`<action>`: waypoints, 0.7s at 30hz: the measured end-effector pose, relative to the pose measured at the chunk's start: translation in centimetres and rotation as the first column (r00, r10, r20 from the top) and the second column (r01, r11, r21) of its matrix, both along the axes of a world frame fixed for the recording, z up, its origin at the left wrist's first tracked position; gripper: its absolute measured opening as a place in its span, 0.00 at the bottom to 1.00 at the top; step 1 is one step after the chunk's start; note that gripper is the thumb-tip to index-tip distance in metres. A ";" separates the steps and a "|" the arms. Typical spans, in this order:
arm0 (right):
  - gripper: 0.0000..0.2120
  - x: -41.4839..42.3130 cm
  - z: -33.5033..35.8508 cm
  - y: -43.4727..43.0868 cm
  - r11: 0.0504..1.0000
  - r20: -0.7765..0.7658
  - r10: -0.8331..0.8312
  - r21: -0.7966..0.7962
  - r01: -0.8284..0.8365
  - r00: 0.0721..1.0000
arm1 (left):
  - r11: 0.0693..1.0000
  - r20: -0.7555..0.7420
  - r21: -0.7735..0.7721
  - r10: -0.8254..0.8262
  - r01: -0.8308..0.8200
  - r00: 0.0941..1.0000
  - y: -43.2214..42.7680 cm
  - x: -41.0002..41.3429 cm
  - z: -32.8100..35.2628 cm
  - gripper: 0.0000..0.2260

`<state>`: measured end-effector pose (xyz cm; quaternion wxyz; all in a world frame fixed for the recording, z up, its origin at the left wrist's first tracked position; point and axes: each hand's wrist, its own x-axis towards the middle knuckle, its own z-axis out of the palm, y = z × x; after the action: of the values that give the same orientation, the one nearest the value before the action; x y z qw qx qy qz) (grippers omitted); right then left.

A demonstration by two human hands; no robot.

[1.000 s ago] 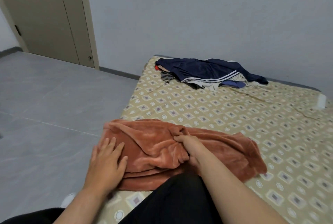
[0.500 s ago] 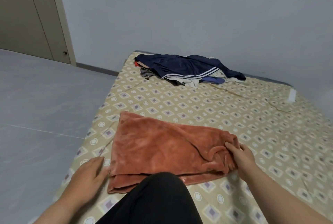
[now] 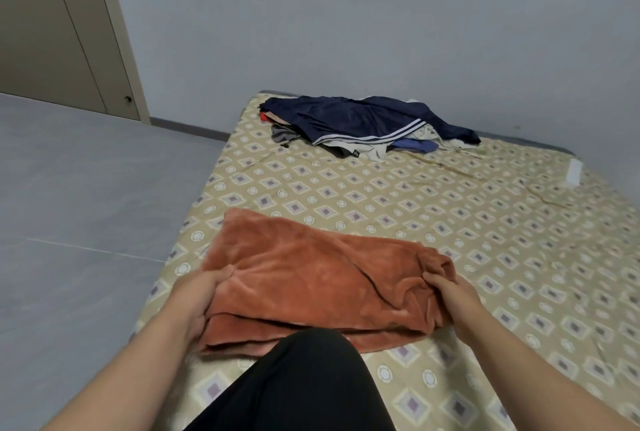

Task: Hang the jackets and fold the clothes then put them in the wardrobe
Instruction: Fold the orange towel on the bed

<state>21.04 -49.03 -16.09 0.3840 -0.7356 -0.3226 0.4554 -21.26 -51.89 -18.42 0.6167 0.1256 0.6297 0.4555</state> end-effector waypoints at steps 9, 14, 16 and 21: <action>0.02 -12.9 0.1 2.6 0.969 0.090 0.228 0.078 -0.235 0.970 | 0.982 -0.212 0.096 0.181 -0.164 0.961 -6.5 -13.8 1.0 0.14; 0.21 -15.3 -0.3 1.9 0.997 0.356 0.078 -0.010 -0.080 0.931 | 0.988 -0.181 0.096 0.138 -0.122 0.974 -7.5 -13.6 0.2 0.11; 0.32 -16.4 1.0 1.7 0.997 0.588 0.033 0.034 -0.065 0.808 | 0.985 -0.160 0.099 0.154 -0.139 0.975 -7.4 -13.4 0.2 0.09; 0.28 -24.1 4.0 -0.2 0.756 0.936 0.134 0.115 -0.645 0.325 | 0.981 -0.053 0.088 0.176 -0.171 0.983 -6.9 -13.9 0.4 0.13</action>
<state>-3.10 -49.19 -12.06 0.1939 -0.6357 -0.7470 -0.0142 -35.14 -58.76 -18.01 0.5496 0.1092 0.6370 0.5294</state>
